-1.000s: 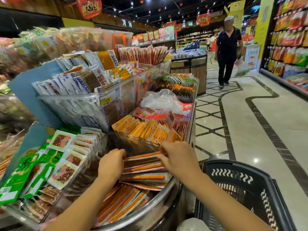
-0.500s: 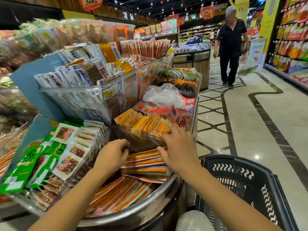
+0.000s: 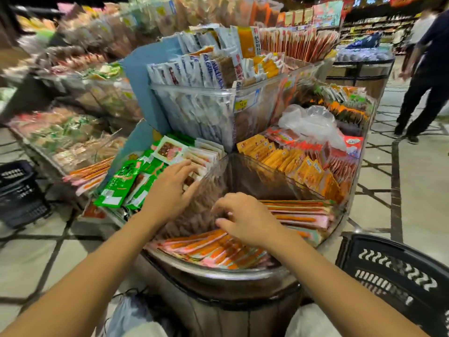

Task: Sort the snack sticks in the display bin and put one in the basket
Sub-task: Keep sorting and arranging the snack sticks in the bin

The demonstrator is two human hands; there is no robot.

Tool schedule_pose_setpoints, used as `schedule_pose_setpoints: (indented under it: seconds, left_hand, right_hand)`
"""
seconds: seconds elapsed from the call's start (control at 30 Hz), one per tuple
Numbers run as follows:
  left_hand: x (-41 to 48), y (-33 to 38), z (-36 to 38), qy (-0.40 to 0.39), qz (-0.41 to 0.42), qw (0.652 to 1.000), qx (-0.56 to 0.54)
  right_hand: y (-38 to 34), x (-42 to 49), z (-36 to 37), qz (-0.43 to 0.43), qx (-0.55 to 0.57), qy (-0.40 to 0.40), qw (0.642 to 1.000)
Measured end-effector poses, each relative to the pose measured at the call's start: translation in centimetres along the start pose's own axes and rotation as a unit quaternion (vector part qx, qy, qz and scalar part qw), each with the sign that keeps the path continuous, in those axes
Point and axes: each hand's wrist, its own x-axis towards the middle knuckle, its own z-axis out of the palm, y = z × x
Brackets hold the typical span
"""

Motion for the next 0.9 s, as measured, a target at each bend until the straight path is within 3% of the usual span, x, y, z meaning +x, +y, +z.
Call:
schedule_pose_setpoints:
  seconds: [0.1,0.2,0.67,0.9]
  left_hand:
    - [0.0,0.3,0.1,-0.007,-0.014,1.0,-0.016]
    - [0.0,0.3,0.1,-0.004,-0.019,0.999,-0.027]
    - [0.1,-0.3,0.8,0.01,-0.026,0.998,-0.058]
    - [0.1,-0.2,0.8,0.008,-0.03,0.998,-0.051]
  right_hand:
    - [-1.0,1.4,1.6,-0.022,0.005,-0.115,0.993]
    - [-1.1,1.8,2.9,-0.039,0.004,-0.154,0.987]
    - [-0.6,1.9,3.7,-0.089,0.017,-0.192,0.977]
    - [-0.7,1.7,3.5,-0.071,0.05,-0.166,0.982]
